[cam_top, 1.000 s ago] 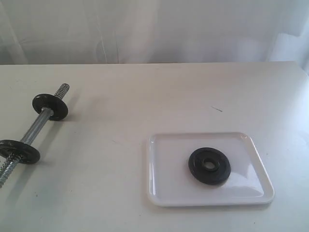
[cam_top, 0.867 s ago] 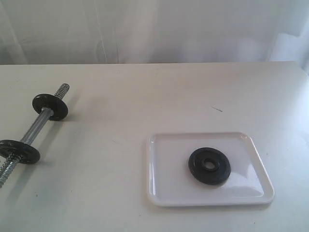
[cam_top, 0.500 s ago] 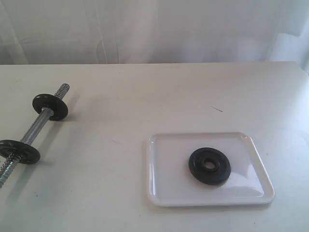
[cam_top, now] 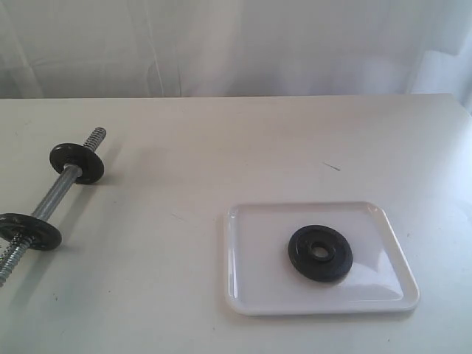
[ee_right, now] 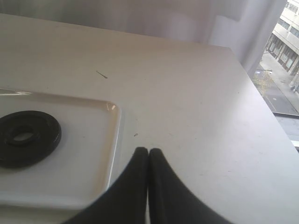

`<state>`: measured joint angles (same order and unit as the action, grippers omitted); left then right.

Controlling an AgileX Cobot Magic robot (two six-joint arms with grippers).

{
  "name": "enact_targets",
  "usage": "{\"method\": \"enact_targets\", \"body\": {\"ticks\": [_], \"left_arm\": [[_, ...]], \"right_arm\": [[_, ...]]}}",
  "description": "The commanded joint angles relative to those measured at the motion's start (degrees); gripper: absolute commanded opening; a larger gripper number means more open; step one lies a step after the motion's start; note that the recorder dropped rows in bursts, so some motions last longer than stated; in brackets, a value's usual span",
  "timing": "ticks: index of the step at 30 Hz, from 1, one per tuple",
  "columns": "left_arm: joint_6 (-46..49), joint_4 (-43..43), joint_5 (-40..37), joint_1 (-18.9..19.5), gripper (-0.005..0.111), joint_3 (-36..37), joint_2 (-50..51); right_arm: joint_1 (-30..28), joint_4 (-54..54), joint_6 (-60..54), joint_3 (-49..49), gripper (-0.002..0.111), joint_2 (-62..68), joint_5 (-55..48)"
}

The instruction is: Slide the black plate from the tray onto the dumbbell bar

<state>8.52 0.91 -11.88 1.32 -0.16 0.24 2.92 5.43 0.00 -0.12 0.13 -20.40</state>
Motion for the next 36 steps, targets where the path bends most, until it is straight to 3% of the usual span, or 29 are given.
{"method": "enact_targets", "body": {"ticks": [1,4,6,12,18,22,26,30,36], "left_arm": [[-1.4,-0.9,14.0,-0.4,0.0,0.2,-0.2],[-1.2,-0.9,30.9,-0.4,0.0,0.2,-0.2],[-1.1,-0.9,36.6,-0.4,0.0,0.2,-0.2],[-1.4,-0.9,38.8,-0.4,0.0,0.2,-0.2],[-33.9,-0.9,42.9,-0.4,0.0,0.2,-0.2],[-47.4,0.7,49.7,-0.4,0.0,0.2,-0.2],[-47.7,3.4,53.3,-0.4,0.0,-0.9,-0.2],[-45.1,4.0,46.5,-0.4,0.0,-7.9,0.6],[-28.1,3.9,39.0,-0.4,0.0,-21.4,13.6]], "right_arm": [[-0.1,0.4,0.0,0.1,0.0,-0.1,0.3],[-0.1,0.4,0.0,0.1,0.0,-0.1,0.2],[-0.1,0.4,0.0,0.1,0.0,-0.1,0.2],[-0.1,0.4,0.0,0.1,0.0,-0.1,0.3],[-0.1,0.4,0.0,0.1,0.0,-0.1,0.3],[-0.1,0.4,0.0,0.1,0.0,-0.1,0.3],[-0.1,0.4,0.0,0.1,0.0,-0.1,0.3],[-0.1,0.4,0.0,0.1,0.0,-0.1,0.3],[-0.1,0.4,0.0,0.1,0.0,-0.1,0.3]]}}
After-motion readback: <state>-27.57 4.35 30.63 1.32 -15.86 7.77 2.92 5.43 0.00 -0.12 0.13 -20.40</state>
